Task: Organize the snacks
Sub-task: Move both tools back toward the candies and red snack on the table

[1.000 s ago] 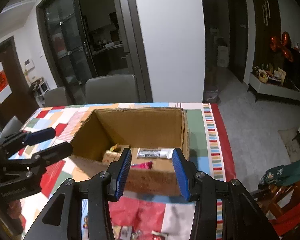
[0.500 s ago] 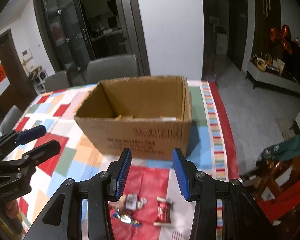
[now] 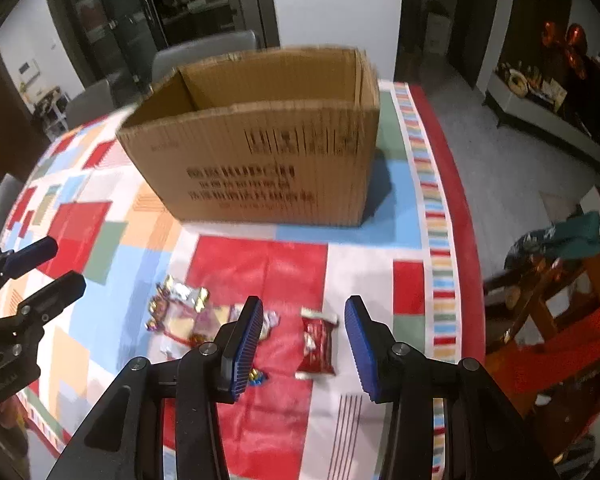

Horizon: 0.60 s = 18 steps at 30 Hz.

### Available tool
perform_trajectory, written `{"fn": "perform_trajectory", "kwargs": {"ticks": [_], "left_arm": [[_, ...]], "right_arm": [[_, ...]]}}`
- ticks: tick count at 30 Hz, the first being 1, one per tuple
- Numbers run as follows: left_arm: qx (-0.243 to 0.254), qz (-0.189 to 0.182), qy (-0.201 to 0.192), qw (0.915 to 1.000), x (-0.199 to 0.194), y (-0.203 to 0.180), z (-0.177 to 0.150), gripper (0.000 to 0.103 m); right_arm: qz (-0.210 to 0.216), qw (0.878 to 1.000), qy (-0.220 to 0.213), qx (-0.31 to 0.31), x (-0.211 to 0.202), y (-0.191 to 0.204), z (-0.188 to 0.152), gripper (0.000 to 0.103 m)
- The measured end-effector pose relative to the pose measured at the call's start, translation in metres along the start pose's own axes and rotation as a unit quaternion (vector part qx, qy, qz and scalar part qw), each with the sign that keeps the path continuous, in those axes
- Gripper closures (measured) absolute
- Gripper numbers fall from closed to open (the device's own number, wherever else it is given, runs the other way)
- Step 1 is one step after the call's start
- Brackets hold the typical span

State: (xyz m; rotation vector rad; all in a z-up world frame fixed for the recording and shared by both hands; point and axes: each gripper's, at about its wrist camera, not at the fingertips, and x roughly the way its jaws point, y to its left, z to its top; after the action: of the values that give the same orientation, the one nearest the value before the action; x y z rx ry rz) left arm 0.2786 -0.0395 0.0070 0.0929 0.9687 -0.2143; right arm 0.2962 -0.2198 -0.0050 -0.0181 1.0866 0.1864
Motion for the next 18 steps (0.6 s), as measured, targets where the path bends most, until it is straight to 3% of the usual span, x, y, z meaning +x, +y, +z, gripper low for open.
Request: {"fn": "perform_trajectory", "kwargs": {"ticks": [9, 18], "left_arm": [[-0.010, 0.000, 0.057, 0.9983, 0.038, 0.005, -0.017, 0.046], [-0.028, -0.012, 0.108, 0.9937, 0.073, 0.013, -0.031, 0.057]], "right_arm": [[-0.009, 0.998, 0.056, 0.014, 0.032, -0.001, -0.015, 0.059], [-0.018, 0.996, 0.088, 0.027, 0.057, -0.001, -0.021, 0.059]]}}
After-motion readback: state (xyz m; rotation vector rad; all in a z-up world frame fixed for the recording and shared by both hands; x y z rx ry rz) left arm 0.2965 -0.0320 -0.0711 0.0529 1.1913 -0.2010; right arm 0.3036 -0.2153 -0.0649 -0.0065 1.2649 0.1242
